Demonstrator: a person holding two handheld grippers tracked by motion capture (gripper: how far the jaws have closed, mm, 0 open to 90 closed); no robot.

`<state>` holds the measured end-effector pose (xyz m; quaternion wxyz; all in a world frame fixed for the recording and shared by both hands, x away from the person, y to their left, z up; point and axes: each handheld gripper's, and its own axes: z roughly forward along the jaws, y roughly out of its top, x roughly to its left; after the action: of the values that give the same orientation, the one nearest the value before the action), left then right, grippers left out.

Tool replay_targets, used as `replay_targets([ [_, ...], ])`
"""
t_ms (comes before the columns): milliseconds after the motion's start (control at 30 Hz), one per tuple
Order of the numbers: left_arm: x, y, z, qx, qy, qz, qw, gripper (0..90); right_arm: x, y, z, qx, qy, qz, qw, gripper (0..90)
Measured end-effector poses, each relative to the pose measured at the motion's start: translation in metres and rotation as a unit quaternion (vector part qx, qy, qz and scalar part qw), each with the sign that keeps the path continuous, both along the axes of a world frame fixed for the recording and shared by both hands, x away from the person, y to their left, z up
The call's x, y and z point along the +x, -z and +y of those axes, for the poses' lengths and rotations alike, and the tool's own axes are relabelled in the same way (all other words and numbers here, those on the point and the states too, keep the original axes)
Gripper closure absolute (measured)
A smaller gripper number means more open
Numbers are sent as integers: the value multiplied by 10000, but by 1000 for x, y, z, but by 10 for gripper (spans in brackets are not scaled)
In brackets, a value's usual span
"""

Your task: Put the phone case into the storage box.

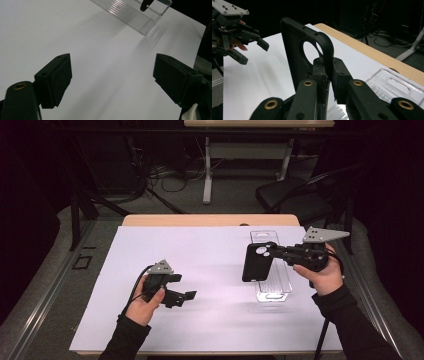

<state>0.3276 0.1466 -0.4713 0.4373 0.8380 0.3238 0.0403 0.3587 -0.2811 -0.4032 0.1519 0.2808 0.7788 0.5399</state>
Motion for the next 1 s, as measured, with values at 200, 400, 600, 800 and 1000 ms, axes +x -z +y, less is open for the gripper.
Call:
replay_targets([
  [200,0,1,1,28,-7,-23,10000,163,5,0,-11,-44,100,30,9999,831],
  [400,0,1,1,37,-9,-35,10000,163,11,-5,-20,-112,165,-38,9998,832],
  [600,0,2,2,26,-37,-17,10000,163,22,-5,-30,-92,221,-19,9997,832],
  [800,0,3,2,60,-26,-13,10000,163,37,-9,-37,-141,333,-38,9993,832],
  [1000,-1,4,3,43,-69,-11,10000,163,53,-11,-39,-185,372,-28,9991,831],
])
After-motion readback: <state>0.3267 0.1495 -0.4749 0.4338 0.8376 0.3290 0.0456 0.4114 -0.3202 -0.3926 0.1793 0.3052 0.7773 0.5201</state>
